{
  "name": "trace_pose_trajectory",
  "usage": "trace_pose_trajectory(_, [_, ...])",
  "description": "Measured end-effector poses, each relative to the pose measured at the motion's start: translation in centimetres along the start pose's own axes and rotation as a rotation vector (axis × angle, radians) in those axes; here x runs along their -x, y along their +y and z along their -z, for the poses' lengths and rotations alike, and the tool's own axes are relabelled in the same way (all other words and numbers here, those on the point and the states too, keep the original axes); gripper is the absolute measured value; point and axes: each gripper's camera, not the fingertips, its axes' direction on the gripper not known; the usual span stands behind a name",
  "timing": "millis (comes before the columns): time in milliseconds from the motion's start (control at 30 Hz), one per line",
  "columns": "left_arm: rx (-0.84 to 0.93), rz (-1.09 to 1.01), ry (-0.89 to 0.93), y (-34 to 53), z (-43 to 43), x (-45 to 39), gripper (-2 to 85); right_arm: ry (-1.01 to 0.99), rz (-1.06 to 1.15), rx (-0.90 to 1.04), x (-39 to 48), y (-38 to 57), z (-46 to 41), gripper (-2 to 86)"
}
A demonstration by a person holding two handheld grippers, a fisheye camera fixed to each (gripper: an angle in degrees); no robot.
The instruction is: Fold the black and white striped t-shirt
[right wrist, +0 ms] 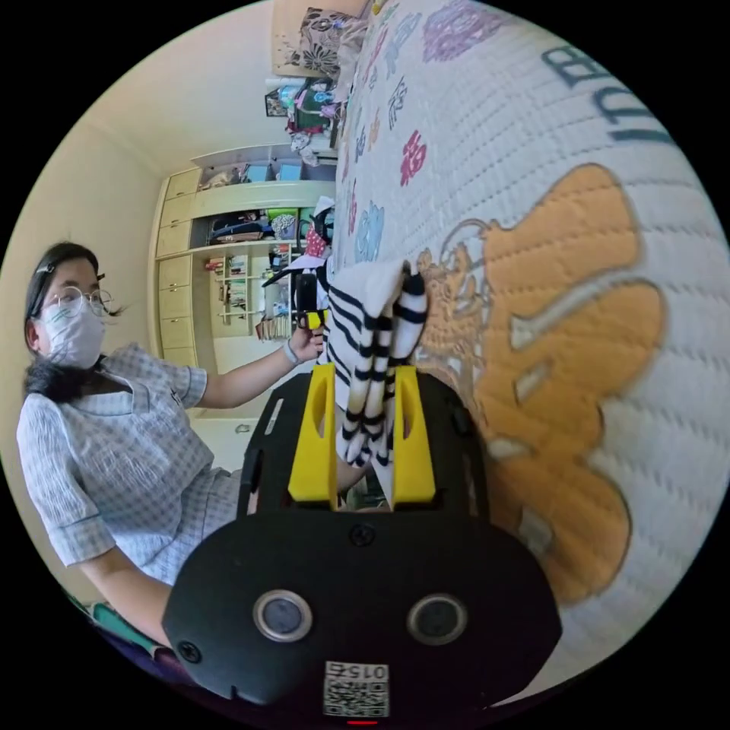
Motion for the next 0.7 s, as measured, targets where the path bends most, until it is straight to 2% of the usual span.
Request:
trace_pose_trajectory(133, [0.040, -0.030, 0.035, 0.0, 1.1, 0.9, 10.8, 0.018, -0.002, 0.083, 0.1, -2.8, -3.4, 7.4])
trace_pose_trajectory(267, [0.041, -0.015, 0.058, 1.4, 3.8, 1.2, 8.5, 0.102, -0.021, 0.079, 2.2, -3.6, -5.4, 5.7])
trace_pose_trajectory(400, [-0.014, 0.003, 0.068, 5.7, 10.2, 0.2, 7.8, 0.131, 0.012, 0.120, 6.1, -5.4, -9.6, 5.5])
trace_pose_trajectory(500, [-0.122, 0.036, 0.059, 11.8, 18.2, -0.6, 7.8, 0.082, 0.072, 0.202, 9.8, -8.3, -16.2, 5.5])
trace_pose_trajectory(567, [-0.205, 0.078, 0.030, 16.6, 23.7, -1.0, 7.8, 0.036, 0.136, 0.291, 12.6, -11.3, -23.6, 5.5])
trace_pose_trajectory(700, [-0.409, 0.220, -0.101, 29.2, 36.2, -1.8, 7.8, -0.029, 0.204, 0.449, 16.3, -15.9, -37.1, 5.4])
